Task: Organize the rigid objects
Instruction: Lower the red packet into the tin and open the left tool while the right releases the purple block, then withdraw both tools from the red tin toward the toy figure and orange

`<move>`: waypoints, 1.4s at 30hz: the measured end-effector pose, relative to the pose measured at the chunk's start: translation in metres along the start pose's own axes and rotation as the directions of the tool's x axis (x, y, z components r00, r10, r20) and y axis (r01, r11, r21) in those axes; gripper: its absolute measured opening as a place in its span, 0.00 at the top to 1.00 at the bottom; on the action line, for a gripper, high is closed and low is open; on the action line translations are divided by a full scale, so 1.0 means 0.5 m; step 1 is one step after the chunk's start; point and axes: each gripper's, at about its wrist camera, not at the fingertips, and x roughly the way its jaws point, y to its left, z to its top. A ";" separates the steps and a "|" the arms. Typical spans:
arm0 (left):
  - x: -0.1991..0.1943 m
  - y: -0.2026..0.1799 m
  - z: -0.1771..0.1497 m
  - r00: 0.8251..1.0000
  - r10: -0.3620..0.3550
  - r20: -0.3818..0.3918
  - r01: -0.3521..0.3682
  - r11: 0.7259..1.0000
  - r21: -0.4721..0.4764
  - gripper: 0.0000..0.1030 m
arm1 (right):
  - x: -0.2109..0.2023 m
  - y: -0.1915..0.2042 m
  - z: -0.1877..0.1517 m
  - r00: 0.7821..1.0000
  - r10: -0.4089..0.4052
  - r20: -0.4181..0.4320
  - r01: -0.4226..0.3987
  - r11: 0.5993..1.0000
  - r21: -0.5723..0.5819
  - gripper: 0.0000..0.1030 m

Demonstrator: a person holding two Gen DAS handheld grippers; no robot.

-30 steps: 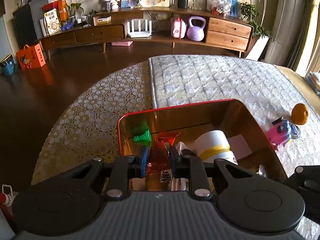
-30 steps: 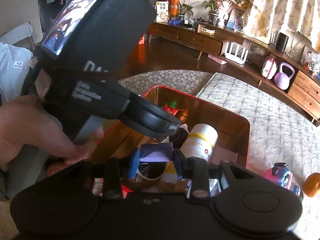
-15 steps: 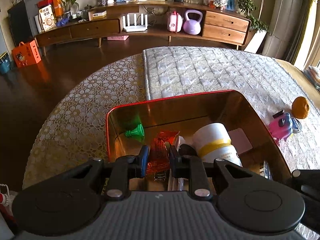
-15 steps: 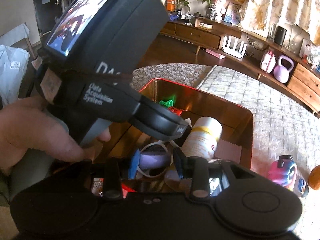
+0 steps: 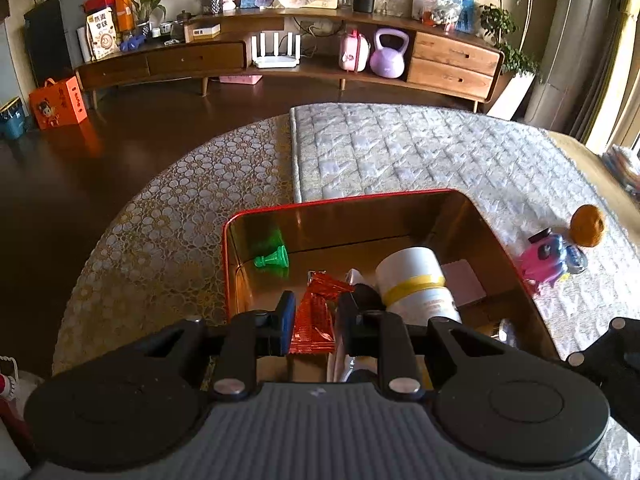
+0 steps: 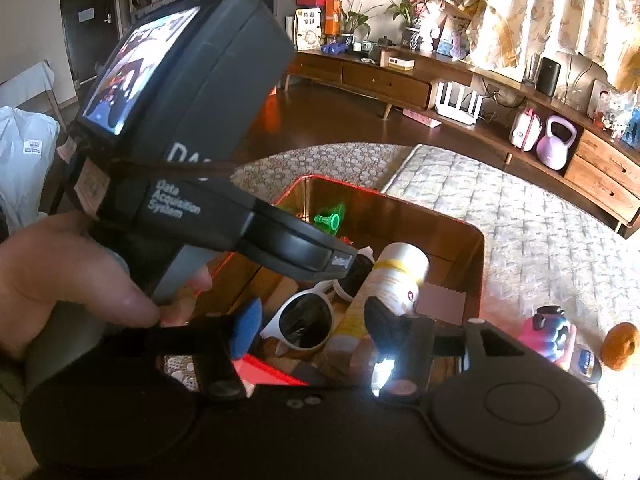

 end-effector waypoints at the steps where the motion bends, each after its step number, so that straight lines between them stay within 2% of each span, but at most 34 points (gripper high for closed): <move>1: -0.006 0.000 0.000 1.000 0.001 0.003 -0.001 1.000 -0.003 0.78 | -0.005 0.000 -0.001 1.000 -0.001 0.004 0.001 1.000 -0.001 0.42; 12: -0.070 -0.011 -0.009 0.999 -0.002 0.044 0.002 1.000 -0.001 0.78 | -0.063 -0.011 -0.006 0.999 -0.010 0.035 0.009 1.000 0.011 0.38; 16: -0.095 -0.015 -0.013 0.998 -0.006 0.058 0.006 1.000 0.000 0.78 | -0.085 -0.024 -0.010 0.999 -0.005 0.045 0.003 0.999 0.048 0.30; 23: -0.135 -0.025 -0.026 0.997 -0.023 0.072 0.023 1.000 0.002 0.78 | -0.135 -0.046 -0.030 0.997 0.008 0.073 -0.013 0.997 0.079 0.23; 25: -0.145 -0.029 -0.032 0.997 -0.031 0.075 0.032 1.000 0.000 0.78 | -0.151 -0.054 -0.039 0.997 0.016 0.082 -0.023 0.996 0.084 0.17; 27: -0.155 -0.033 -0.039 0.996 -0.034 0.085 0.035 0.999 -0.003 0.77 | -0.164 -0.064 -0.049 0.996 0.025 0.088 -0.032 0.996 0.082 0.15; 31: -0.173 -0.048 -0.052 0.995 -0.049 0.093 0.050 0.999 -0.008 0.63 | -0.189 -0.093 -0.075 0.995 0.018 0.098 -0.030 0.993 0.113 0.14; 33: -0.182 -0.058 -0.057 0.993 -0.055 0.103 0.056 0.998 -0.003 0.48 | -0.205 -0.111 -0.092 0.995 0.014 0.104 -0.028 0.991 0.133 0.13; 36: -0.194 -0.077 -0.064 0.992 -0.063 0.112 0.062 0.998 0.007 0.45 | -0.235 -0.141 -0.120 0.993 -0.005 0.121 -0.013 0.988 0.151 0.05; 38: -0.198 -0.091 -0.068 0.991 -0.075 0.110 0.074 0.997 0.008 0.45 | -0.250 -0.163 -0.136 0.992 -0.022 0.127 0.002 0.988 0.156 0.05; 40: -0.200 -0.106 -0.073 0.990 -0.081 0.111 0.081 0.997 0.010 0.39 | -0.264 -0.185 -0.151 0.991 -0.041 0.131 0.019 0.986 0.167 0.03; 42: -0.202 -0.125 -0.077 0.989 -0.090 0.121 0.089 0.996 0.013 0.29 | -0.275 -0.213 -0.164 0.988 -0.063 0.141 0.036 0.982 0.188 0.01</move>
